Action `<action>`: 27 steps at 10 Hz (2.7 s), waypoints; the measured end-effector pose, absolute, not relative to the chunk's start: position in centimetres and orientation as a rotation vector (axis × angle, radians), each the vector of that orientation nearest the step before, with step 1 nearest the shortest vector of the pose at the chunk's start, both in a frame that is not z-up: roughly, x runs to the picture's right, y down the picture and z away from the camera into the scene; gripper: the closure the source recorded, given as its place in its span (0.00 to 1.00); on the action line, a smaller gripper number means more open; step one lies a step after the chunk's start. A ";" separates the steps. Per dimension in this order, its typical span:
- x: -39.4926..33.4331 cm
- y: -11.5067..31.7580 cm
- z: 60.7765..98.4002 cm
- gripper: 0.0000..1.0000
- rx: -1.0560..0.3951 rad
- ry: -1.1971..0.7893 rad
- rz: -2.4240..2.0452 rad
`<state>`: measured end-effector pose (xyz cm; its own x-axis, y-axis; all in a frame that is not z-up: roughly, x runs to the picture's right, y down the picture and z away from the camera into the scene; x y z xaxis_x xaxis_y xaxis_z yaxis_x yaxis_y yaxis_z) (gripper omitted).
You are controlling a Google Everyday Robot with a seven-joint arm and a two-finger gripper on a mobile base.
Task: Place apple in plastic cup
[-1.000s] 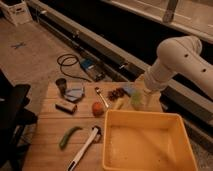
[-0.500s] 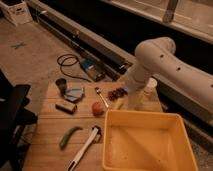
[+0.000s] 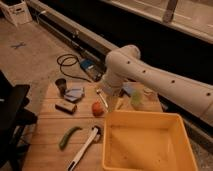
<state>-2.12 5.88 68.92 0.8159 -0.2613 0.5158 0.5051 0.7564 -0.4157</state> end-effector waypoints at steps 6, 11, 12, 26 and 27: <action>-4.8 7.4 71.5 0.20 -0.611 -0.474 -0.480; -3.8 6.6 72.7 0.20 -0.579 -0.340 -0.499; -3.8 6.1 73.8 0.20 -0.571 -0.321 -0.501; -6.5 9.4 86.0 0.20 -0.670 -0.480 -0.418; -6.0 10.0 86.6 0.20 -0.691 -0.481 -0.404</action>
